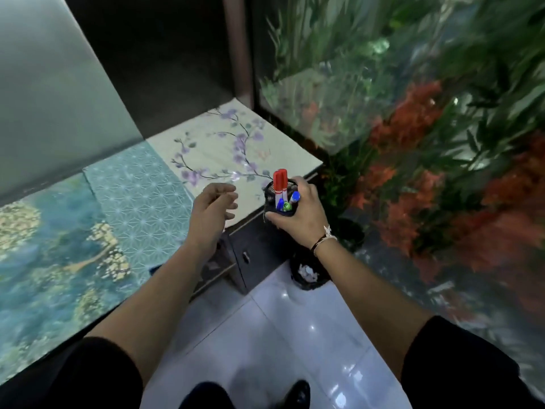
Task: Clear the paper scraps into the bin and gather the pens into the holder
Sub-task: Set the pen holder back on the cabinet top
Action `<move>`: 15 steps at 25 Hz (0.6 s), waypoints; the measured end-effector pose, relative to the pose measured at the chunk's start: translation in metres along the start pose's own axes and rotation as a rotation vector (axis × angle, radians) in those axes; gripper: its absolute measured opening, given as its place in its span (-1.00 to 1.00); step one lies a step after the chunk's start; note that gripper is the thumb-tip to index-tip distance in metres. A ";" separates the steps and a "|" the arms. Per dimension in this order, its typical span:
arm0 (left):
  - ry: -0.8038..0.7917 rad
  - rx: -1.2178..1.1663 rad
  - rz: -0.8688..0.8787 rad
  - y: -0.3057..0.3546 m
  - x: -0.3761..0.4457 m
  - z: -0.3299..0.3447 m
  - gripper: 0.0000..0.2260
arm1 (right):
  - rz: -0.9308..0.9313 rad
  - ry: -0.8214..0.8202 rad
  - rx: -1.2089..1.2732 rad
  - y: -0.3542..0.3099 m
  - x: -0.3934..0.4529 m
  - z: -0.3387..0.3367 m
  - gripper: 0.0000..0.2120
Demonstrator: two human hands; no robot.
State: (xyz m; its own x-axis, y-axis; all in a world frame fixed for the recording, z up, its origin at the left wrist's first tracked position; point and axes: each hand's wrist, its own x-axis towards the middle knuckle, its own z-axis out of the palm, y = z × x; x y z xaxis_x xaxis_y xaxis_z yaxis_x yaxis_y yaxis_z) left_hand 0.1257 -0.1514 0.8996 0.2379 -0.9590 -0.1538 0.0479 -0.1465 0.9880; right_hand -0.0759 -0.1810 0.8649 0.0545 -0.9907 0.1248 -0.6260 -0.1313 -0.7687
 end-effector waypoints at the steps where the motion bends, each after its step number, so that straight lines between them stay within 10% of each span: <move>1: 0.014 -0.017 0.011 0.007 0.003 -0.006 -0.85 | -0.008 -0.010 -0.002 -0.008 0.009 0.002 -0.11; 15: 0.106 0.060 0.066 0.056 0.298 -0.066 -0.90 | 0.039 -0.164 -0.123 -0.064 0.301 0.154 -0.20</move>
State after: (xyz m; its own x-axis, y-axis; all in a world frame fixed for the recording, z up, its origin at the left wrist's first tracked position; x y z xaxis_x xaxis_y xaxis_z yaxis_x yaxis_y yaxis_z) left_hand 0.2637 -0.4292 0.9080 0.3399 -0.9366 -0.0854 -0.0283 -0.1010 0.9945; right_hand 0.1002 -0.4768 0.8553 0.1479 -0.9889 -0.0152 -0.7198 -0.0971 -0.6874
